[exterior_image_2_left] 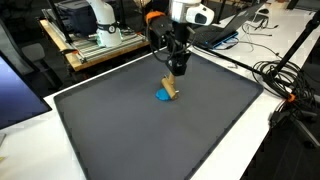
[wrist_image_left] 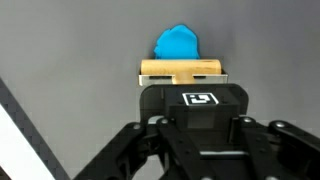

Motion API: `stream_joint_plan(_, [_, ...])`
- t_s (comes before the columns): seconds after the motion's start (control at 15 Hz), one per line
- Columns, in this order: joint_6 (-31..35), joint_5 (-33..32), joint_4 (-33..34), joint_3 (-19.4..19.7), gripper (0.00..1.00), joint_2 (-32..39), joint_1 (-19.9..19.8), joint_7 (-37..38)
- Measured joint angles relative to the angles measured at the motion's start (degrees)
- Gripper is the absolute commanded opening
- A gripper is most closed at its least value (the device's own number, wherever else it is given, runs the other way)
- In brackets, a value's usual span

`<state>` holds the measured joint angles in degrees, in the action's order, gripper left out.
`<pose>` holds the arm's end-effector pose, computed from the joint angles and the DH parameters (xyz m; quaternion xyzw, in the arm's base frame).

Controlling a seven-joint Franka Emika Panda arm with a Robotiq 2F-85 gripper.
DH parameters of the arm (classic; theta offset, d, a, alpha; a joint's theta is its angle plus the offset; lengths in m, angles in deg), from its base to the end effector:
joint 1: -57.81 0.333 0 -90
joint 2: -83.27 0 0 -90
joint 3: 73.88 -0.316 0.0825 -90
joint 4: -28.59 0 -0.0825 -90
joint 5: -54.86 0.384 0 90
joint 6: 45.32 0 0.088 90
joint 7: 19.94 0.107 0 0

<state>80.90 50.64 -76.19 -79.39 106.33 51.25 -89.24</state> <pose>0.6383 -0.0183 0.3126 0.8171 0.5762 -0.0166 0.0012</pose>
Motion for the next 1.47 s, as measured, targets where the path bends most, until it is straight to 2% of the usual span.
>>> stream_joint_plan(0.47, [2.7, 7.0, -0.1, -3.0, 0.22, 1.6, 0.2, -2.6])
stream_joint_plan(0.8, [4.0, 14.5, -0.3, -3.0, 0.22, 1.3, -0.7, -2.2])
stream_joint_plan(1.0, [4.5, 17.3, -1.6, -2.3, 0.22, -1.6, -1.5, -0.1])
stream_joint_plan(1.13, [6.5, 16.3, -3.8, -0.8, 0.22, -5.0, -1.1, 4.0])
stream_joint_plan(1.27, [7.0, 12.1, -6.3, 0.9, 0.22, -8.6, 0.1, 9.4])
stream_joint_plan(1.47, [1.6, 7.1, -7.6, 2.0, 0.22, -12.4, 1.7, 17.4])
